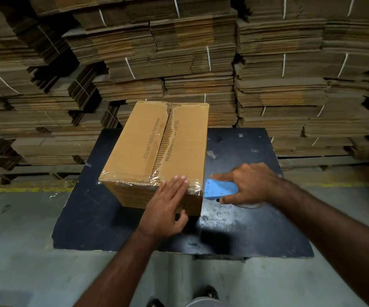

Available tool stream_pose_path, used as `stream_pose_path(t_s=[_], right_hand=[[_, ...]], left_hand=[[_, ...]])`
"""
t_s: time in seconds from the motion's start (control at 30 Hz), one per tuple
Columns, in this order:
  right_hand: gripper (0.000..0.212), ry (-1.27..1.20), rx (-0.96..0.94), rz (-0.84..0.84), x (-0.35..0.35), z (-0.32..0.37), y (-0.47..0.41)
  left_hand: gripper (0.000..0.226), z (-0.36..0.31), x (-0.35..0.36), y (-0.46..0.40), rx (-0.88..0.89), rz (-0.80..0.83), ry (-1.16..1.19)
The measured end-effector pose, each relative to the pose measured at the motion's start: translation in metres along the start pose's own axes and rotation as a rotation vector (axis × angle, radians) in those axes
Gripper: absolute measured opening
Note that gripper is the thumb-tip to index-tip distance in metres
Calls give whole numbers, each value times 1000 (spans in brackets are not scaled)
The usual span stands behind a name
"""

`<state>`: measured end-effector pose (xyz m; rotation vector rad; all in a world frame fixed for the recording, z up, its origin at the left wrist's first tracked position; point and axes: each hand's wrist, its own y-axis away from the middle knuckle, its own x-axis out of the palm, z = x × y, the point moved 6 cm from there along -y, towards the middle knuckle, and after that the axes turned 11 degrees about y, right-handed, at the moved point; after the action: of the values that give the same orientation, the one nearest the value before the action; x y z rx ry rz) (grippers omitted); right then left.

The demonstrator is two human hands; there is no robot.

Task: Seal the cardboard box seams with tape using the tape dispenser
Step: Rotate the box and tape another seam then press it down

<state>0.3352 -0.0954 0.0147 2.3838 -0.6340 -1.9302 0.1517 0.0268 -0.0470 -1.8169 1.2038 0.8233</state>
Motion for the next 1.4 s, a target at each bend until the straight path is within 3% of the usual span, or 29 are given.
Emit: stream_pose_path(t_s=[0.1,0.23,0.7,0.97,1.1,1.2,1.33,1.4], right_hand=[[78,-17,3,-12,3,-3,1],[78,8,-10,-50,4,-1,-2],[78,-136,-23,-13,46,-18,9],[78,-158,-35,77,33,-14,-15],[84,-123,-74,246,59,-17,-18],[82,-167,67,230,92,-33,-8],[64,-145,390,47,123,-37,-12],[50,-148,524,-12,142,-25,-14]], left_hand=[[88,-13,1,-4,3,-43,9],[89,-39,12,-19,114,31,14],[85,-29,23,-25,112,135,-68],[69,-42,22,-30,116,169,-199],[69,-43,20,-33,140,188,-282],[70,-47,23,-32,127,145,-308],[61,-51,30,-33,159,92,-360],[67,-52,29,-34,137,106,-404]])
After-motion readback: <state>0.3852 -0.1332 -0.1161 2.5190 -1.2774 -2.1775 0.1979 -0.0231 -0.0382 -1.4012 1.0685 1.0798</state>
